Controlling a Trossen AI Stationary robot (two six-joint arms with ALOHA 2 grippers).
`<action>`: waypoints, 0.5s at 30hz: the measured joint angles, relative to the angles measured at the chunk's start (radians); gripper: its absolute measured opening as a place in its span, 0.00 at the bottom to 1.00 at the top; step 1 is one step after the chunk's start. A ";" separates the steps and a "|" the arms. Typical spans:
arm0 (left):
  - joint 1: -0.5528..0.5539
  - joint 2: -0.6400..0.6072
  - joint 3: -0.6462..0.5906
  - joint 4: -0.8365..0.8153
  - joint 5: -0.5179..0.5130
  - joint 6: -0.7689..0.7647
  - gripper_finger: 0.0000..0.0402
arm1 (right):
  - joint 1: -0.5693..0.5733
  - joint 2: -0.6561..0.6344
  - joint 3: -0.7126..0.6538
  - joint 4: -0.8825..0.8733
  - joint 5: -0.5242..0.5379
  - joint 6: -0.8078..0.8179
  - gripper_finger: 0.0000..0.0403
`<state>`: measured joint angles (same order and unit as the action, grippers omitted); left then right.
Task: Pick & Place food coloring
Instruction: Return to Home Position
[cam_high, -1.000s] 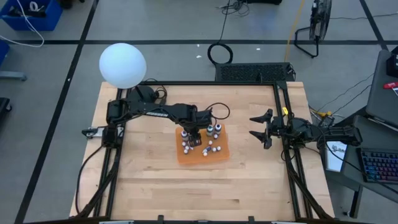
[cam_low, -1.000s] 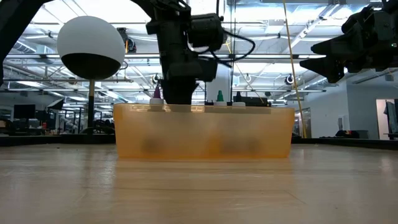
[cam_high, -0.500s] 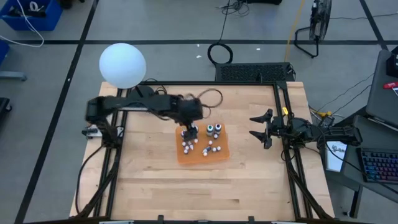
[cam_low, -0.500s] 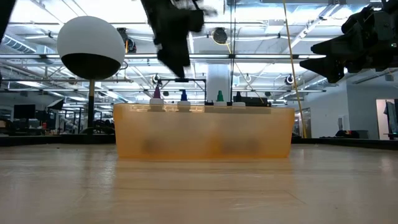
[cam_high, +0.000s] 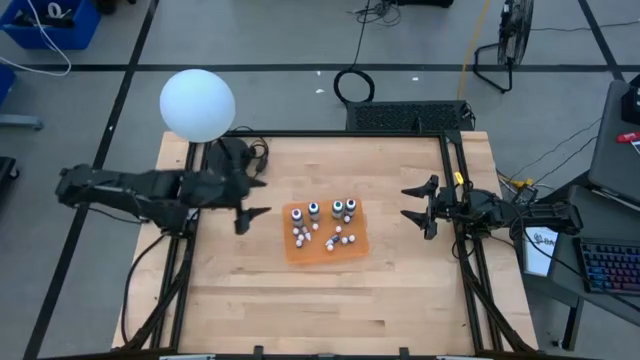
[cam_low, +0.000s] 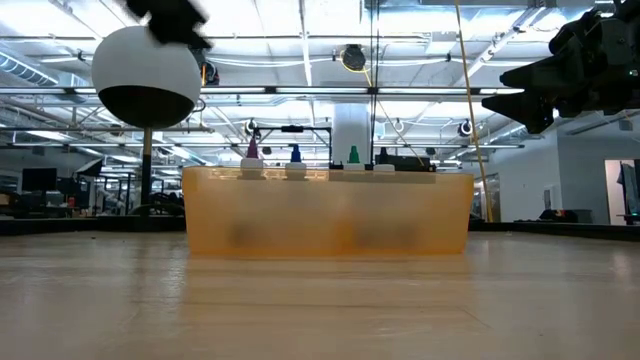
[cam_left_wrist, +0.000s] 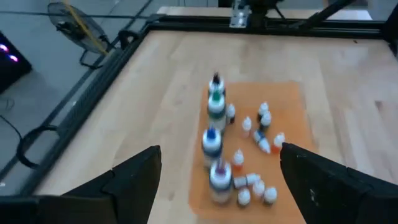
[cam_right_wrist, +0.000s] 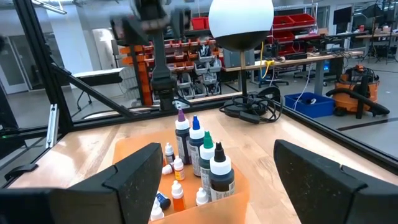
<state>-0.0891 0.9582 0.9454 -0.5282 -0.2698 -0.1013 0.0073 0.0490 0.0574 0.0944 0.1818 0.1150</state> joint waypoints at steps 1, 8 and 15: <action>-0.007 -0.069 -0.095 0.047 -0.012 -0.019 0.81 | 0.000 0.000 0.000 0.000 0.000 0.000 0.73; -0.058 -0.426 -0.682 0.462 0.008 -0.070 0.81 | 0.000 0.000 0.000 0.000 0.000 0.000 0.73; -0.108 -0.594 -0.911 0.608 0.008 -0.054 0.78 | 0.000 0.000 0.000 0.000 0.000 0.000 0.73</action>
<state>-0.1975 0.3637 0.0345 0.0800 -0.2619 -0.1555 0.0071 0.0490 0.0570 0.0940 0.1814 0.1154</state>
